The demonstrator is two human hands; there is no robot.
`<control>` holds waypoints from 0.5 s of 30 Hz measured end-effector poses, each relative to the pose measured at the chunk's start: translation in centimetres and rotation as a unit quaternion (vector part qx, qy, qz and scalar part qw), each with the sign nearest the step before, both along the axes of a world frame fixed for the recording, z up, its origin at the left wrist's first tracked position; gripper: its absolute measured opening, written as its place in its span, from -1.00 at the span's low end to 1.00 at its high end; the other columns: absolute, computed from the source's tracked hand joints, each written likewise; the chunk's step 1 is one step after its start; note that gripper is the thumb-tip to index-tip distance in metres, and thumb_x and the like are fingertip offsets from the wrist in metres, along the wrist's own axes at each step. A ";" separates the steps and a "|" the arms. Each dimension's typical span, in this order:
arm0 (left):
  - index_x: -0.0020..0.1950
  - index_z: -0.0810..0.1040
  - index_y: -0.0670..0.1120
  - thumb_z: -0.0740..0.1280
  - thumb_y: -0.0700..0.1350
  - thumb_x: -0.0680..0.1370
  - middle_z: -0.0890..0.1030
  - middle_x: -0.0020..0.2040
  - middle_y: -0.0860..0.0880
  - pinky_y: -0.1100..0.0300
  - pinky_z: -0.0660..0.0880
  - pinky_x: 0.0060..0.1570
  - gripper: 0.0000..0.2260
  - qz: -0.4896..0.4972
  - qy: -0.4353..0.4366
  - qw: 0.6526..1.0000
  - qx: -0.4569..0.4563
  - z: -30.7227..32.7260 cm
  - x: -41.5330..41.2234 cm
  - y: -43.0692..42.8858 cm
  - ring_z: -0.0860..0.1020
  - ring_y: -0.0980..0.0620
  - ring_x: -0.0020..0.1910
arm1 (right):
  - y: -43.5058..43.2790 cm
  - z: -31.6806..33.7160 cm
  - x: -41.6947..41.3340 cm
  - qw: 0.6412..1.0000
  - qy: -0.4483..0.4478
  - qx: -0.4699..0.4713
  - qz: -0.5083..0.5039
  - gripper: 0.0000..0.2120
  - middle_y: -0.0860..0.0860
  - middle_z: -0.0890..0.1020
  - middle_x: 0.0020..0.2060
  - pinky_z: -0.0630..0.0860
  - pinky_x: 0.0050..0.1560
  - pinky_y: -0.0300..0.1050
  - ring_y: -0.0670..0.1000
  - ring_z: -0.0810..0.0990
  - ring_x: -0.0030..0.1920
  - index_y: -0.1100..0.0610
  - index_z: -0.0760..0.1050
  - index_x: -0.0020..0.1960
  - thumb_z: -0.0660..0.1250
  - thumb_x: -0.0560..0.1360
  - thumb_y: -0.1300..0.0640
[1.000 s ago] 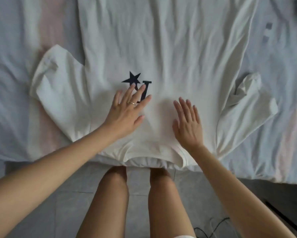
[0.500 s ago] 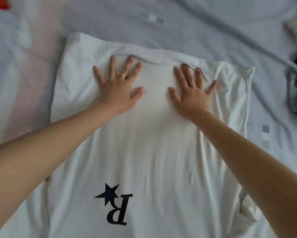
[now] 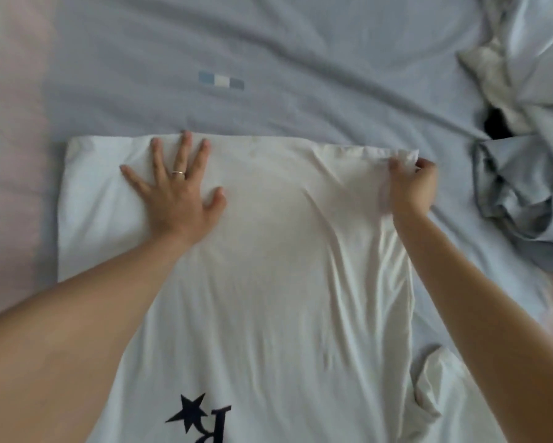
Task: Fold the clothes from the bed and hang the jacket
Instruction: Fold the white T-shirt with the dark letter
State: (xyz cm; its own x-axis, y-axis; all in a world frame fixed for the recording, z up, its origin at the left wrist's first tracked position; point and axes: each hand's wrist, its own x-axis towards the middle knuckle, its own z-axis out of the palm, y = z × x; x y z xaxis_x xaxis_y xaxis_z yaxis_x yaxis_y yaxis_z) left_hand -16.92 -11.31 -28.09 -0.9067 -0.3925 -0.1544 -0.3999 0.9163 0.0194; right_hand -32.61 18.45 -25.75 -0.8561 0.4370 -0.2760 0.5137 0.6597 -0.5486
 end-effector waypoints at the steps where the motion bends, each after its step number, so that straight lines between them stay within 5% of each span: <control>1: 0.55 0.04 0.13 0.04 0.23 0.41 0.00 0.57 0.08 -0.56 -0.10 0.24 -0.30 0.001 -0.004 1.000 0.003 0.2 0.0 0.0 -0.03 -0.23 0.53 | 0.1 0.2 -0.6 1.000 0.005 0.001 0.024 -0.82 0.04 0.53 -0.11 0.34 -0.14 -0.13 -0.01 0.48 -0.08 0.14 0.47 -0.04 0.27 0.54 0.02; 4: 0.55 0.08 0.11 0.03 0.22 0.40 0.02 0.57 0.07 -0.56 -0.09 0.24 -0.30 -0.001 -0.001 1.000 0.010 0.6 0.1 0.0 -0.01 -0.25 0.52 | 0.8 1.0 -1.7 0.996 0.055 0.031 0.060 -0.78 0.13 0.51 -0.19 0.26 -0.22 -0.07 0.03 0.43 -0.16 0.15 0.36 -0.22 0.14 0.56 0.08; 8: 0.54 0.11 0.09 0.05 0.20 0.39 0.06 0.57 0.05 -0.56 -0.09 0.23 -0.30 -0.007 0.005 1.000 0.007 0.4 -0.2 -0.1 0.02 -0.26 0.51 | 1.9 0.4 -3.2 0.986 0.054 0.121 0.101 -0.79 0.16 0.53 0.06 0.33 -0.03 -0.03 0.16 0.49 0.07 0.17 0.48 -0.03 0.14 0.58 0.07; 12: 0.54 0.10 0.09 0.05 0.19 0.40 0.03 0.57 0.06 -0.55 -0.10 0.23 -0.30 -0.008 0.005 1.000 0.003 0.2 -0.3 -0.1 0.01 -0.25 0.52 | 0.1 -0.4 -1.7 0.971 0.091 0.199 0.097 -0.65 0.07 0.40 0.30 0.16 0.26 -0.05 0.11 0.36 0.31 0.06 0.39 0.31 0.20 0.53 0.15; 15: 0.54 0.09 0.09 0.05 0.20 0.40 0.03 0.57 0.06 -0.56 -0.09 0.23 -0.30 -0.007 0.004 1.000 0.004 0.2 -0.3 -0.1 0.00 -0.25 0.52 | -2.3 0.2 2.3 0.920 0.194 0.207 0.271 -0.52 0.18 0.33 0.43 0.00 0.43 -0.04 0.15 0.21 0.44 0.17 0.27 0.45 0.19 0.55 0.13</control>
State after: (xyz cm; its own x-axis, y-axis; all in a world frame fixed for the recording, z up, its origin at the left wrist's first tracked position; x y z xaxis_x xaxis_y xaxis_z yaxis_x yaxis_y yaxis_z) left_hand -17.27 -11.45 -27.89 -0.9134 -0.3784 -0.1501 -0.3866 0.9218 0.0292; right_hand -30.32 16.12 -25.53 -0.9779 -0.0845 0.1910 -0.1343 0.9548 -0.2652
